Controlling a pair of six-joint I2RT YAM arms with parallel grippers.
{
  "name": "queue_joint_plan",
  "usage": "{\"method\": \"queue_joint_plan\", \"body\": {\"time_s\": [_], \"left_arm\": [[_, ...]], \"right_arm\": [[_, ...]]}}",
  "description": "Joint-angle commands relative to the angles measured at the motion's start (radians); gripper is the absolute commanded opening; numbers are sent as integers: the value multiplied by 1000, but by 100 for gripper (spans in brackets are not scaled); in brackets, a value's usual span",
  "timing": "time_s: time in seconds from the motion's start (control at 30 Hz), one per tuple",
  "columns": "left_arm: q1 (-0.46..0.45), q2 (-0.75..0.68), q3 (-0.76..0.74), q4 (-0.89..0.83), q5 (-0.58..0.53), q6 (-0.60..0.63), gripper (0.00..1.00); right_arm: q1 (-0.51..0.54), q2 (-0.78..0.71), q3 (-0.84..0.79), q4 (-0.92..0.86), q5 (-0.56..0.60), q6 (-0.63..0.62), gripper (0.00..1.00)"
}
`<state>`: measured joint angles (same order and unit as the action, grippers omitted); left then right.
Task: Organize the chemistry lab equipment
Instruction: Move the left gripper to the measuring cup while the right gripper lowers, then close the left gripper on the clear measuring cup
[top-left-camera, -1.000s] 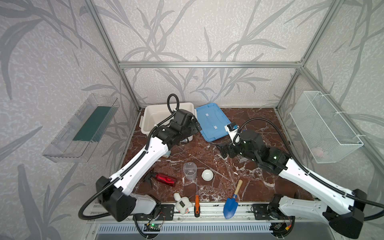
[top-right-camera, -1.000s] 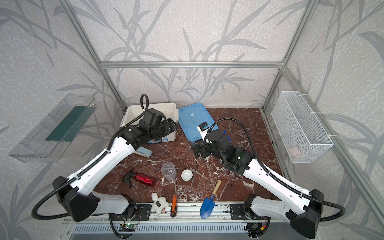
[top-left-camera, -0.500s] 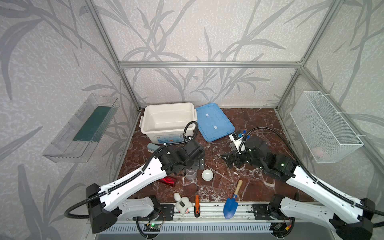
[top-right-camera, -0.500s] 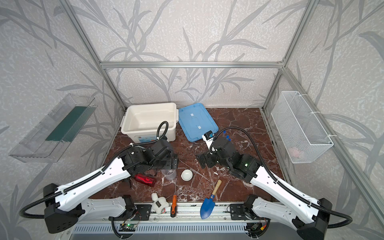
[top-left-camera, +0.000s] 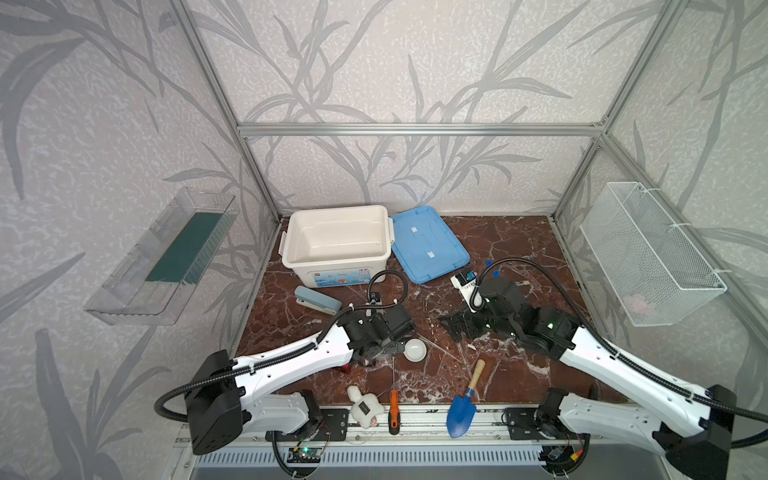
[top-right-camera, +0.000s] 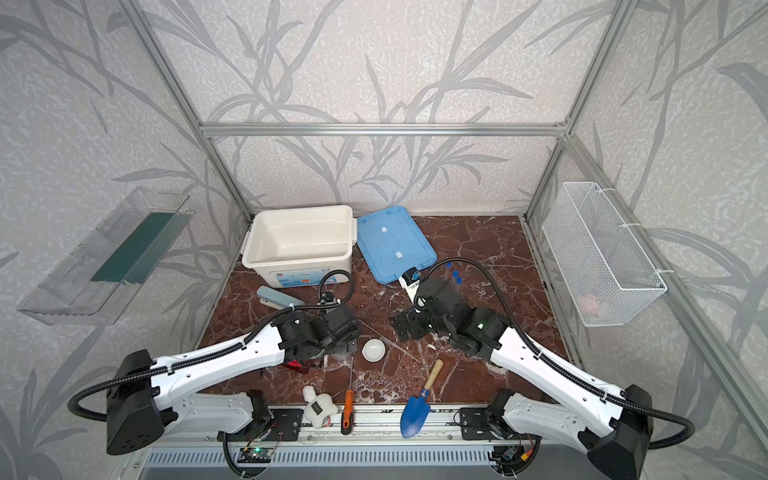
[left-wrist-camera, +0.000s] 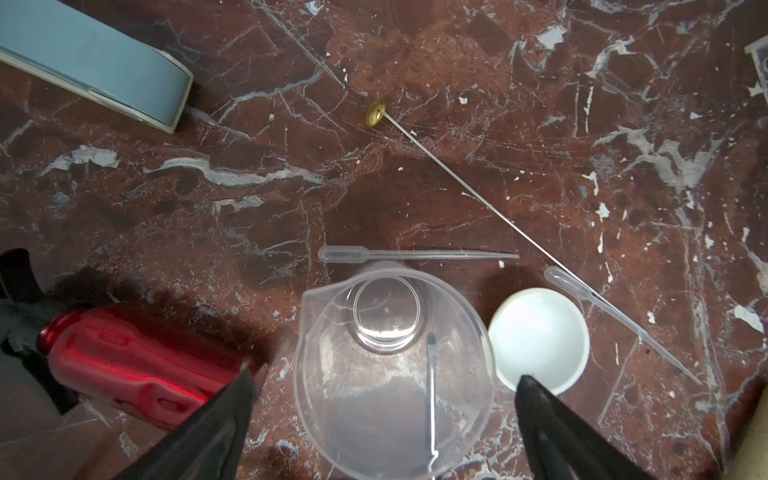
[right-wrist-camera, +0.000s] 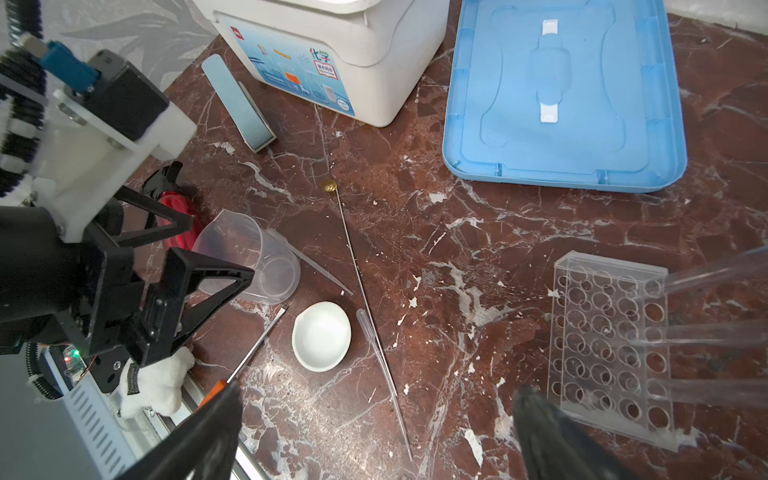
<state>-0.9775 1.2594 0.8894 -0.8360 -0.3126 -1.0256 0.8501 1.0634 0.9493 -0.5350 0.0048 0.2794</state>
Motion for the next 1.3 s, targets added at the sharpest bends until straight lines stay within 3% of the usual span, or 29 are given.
{"method": "queue_joint_plan", "body": {"time_s": [0.0,0.47,0.63,0.77,1.1,1.27], "left_arm": [[21,10,-36,115,14,-6,99],[49,93,-19,20,-37,-46,99],[63,108,-29,32,-20,-39,88],[66,90,-11,11,-14,-37,73],[68,33,84,-46,14,9,63],[119,-45,246,-122,4,116,61]], "right_arm": [[-2,15,25,28,-10,-8,99],[-2,4,-63,110,12,9,99],[-2,7,-84,141,4,20,99],[-2,3,-101,158,-4,34,99],[-2,11,-65,161,-28,28,99],[-2,39,56,162,-65,-7,99]]}}
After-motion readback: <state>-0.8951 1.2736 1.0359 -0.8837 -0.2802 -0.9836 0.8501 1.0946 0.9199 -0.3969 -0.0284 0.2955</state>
